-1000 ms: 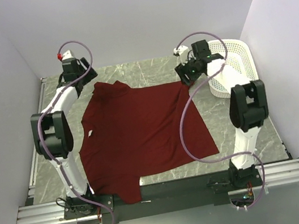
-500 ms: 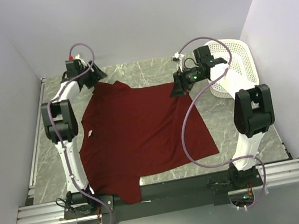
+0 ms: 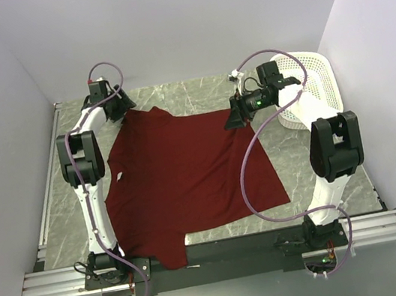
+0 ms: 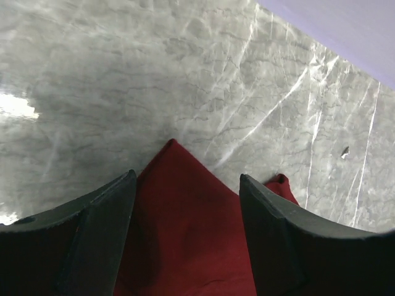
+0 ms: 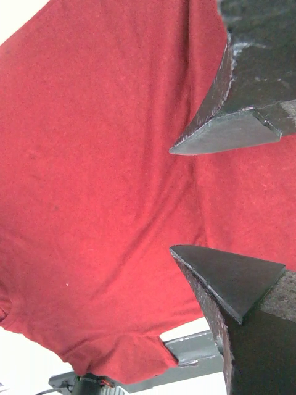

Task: Fold and stack the t-shirts
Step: Flatten the tshirt out

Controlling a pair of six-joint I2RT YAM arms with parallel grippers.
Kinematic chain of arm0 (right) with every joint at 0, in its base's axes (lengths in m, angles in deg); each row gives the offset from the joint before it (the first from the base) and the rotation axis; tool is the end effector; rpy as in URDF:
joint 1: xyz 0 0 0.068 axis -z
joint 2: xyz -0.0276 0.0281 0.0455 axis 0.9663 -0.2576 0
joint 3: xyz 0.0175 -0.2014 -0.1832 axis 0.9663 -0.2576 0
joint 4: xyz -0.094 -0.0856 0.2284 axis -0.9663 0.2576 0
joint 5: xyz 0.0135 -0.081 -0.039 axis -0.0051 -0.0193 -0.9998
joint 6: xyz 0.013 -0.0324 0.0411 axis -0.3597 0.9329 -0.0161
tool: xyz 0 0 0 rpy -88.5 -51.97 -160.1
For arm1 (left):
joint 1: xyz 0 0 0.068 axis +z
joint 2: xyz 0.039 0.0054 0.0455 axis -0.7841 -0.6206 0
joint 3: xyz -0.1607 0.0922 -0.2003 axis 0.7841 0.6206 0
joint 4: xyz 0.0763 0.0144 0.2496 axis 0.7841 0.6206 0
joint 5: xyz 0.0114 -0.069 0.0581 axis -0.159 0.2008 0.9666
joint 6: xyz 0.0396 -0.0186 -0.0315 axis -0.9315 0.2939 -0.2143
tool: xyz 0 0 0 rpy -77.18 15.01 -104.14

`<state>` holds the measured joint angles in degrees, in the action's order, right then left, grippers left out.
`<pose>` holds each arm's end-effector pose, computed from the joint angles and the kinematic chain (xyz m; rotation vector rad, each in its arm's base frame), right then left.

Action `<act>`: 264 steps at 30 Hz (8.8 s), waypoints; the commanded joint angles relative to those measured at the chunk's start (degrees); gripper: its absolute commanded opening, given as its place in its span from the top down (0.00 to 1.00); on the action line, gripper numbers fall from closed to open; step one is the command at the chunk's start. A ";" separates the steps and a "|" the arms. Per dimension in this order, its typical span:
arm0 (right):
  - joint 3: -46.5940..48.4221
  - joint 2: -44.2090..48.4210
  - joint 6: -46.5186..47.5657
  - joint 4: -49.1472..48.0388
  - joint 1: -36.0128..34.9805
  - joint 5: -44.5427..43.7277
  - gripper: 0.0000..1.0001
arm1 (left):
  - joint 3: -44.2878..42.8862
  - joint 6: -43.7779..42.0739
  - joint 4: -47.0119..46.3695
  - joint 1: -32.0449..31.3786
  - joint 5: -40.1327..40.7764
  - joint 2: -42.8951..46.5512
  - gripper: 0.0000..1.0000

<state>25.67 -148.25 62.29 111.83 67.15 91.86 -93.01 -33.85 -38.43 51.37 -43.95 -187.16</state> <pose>0.3807 0.0827 0.2589 -0.9531 2.0355 1.0709 0.5443 -0.0092 0.1654 -0.5486 2.2564 -0.5080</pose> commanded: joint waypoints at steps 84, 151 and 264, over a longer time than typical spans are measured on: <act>0.34 1.66 0.40 2.52 7.66 10.41 0.34 | 37.15 -18.45 2.02 -9.47 -12.82 37.63 0.94; 0.96 1.04 0.84 3.93 7.66 10.33 0.34 | 50.86 0.27 -1.21 -10.80 -3.78 36.21 0.99; 1.39 -10.73 -12.08 0.32 1.68 -42.49 0.41 | 48.13 -8.87 3.36 -8.43 -3.17 48.70 1.00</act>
<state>26.55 -158.15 51.56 112.03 68.53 50.82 -44.44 -41.70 -34.43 42.73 -45.72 -140.78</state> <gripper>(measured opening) 0.594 0.012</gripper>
